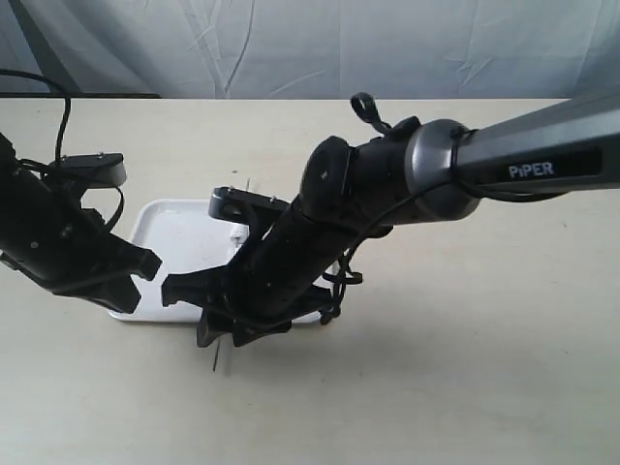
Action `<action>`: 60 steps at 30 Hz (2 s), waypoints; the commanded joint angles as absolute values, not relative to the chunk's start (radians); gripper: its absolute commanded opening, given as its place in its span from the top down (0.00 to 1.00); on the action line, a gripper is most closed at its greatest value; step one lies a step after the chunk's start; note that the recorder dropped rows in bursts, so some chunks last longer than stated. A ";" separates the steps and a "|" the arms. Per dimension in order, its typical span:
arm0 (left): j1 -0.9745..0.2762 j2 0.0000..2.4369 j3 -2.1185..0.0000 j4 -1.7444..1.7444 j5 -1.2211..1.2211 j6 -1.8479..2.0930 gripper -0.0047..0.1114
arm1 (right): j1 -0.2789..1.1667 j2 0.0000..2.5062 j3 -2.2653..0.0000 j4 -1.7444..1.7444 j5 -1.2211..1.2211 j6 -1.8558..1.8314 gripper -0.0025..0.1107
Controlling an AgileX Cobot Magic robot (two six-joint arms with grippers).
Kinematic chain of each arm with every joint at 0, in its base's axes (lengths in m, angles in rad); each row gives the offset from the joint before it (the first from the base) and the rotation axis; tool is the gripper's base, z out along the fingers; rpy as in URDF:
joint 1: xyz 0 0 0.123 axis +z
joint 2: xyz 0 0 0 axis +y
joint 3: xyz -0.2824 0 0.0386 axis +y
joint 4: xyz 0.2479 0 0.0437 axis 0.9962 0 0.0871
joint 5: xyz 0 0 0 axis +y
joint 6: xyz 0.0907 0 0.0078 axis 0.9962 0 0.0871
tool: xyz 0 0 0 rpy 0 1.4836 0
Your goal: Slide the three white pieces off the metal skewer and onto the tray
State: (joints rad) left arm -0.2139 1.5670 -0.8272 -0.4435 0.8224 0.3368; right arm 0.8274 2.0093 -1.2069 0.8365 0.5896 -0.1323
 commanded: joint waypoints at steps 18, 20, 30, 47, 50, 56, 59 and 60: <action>-0.222 1.570 -0.829 -0.480 0.732 0.343 0.73 | 0.827 2.107 -1.200 1.004 0.520 -0.138 0.66; -0.222 1.570 -0.829 -0.480 0.732 0.345 0.73 | 0.827 2.120 -1.200 1.026 0.520 -0.138 0.66; -0.222 1.570 -0.829 -0.478 0.736 0.371 0.73 | 0.827 2.151 -1.200 1.066 0.520 -0.138 0.70; -0.219 1.570 -0.829 -0.629 0.686 0.382 0.73 | 0.827 2.014 -1.164 0.882 0.568 -0.140 0.98; -0.219 1.570 -0.829 -0.886 0.687 0.481 0.73 | 0.827 1.917 -1.056 0.860 0.574 -0.147 0.98; -0.221 1.571 -0.827 -1.108 0.639 0.503 0.71 | 0.829 1.679 -0.823 0.856 0.599 -0.211 0.98; -0.254 1.583 -0.817 -1.272 0.629 0.605 0.65 | 0.839 1.599 -0.742 0.890 0.580 -0.231 0.98; -0.263 1.592 -0.817 -1.310 0.632 0.618 0.63 | 0.839 1.581 -0.726 0.900 0.572 -0.234 0.98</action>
